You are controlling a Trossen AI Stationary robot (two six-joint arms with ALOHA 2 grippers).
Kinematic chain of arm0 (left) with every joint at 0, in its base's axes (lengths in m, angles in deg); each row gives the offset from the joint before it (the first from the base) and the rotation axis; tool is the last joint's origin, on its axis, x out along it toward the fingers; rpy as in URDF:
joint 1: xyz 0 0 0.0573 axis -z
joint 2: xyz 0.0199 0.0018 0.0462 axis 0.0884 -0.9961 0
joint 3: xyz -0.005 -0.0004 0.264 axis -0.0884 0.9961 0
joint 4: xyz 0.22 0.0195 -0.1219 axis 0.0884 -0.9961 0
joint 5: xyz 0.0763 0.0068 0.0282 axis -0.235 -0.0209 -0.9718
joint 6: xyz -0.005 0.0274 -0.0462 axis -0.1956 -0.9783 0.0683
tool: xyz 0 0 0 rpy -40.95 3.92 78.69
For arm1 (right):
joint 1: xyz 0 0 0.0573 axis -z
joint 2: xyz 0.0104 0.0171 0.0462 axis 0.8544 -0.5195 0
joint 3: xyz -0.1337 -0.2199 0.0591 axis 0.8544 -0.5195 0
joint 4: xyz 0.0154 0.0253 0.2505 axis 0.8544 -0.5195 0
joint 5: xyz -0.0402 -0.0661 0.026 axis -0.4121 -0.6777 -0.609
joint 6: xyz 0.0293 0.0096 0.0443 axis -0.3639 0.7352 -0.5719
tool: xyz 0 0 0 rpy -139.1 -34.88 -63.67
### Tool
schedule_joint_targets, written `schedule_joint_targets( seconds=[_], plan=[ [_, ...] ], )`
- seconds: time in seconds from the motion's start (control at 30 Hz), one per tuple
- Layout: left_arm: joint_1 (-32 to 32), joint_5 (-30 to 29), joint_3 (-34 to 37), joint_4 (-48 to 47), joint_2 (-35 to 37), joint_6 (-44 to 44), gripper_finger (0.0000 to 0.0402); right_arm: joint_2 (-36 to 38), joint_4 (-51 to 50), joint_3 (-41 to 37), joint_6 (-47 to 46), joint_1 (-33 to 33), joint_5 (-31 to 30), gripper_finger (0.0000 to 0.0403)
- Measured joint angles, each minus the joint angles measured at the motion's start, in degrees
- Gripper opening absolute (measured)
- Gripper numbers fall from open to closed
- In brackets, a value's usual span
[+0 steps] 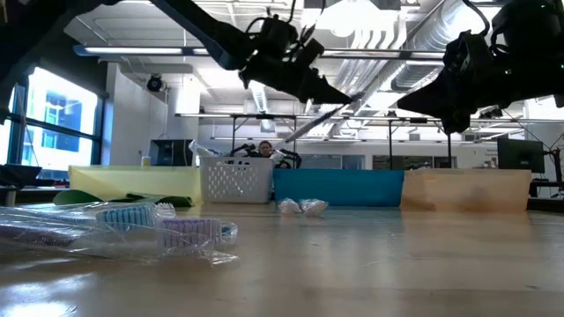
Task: Pick & Place Toothbrushes
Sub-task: Put the blue toothbrush into the blue bin
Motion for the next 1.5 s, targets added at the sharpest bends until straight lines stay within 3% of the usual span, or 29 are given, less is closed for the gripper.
schedule_joint_targets(
  seconds=[0.57, 1.23, 1.5],
  plan=[
    [0.7, -2.7, 0.0, 10.9, -8.1, 0.3, 0.0005, 0.0, -2.8, 0.0, -0.4, 0.0, 0.0, 0.0004],
    [0.7, -8.0, 0.0, 2.5, -8.3, 0.5, 0.0006, 0.0, -3.0, 0.0, -1.5, 0.0, 0.0, 0.0004],
    [0.7, -8.1, 0.0, 2.6, -8.3, -1.2, 0.0036, 0.0, -3.0, 0.0, -1.5, 0.0, 0.9, 0.0004]
  ],
)
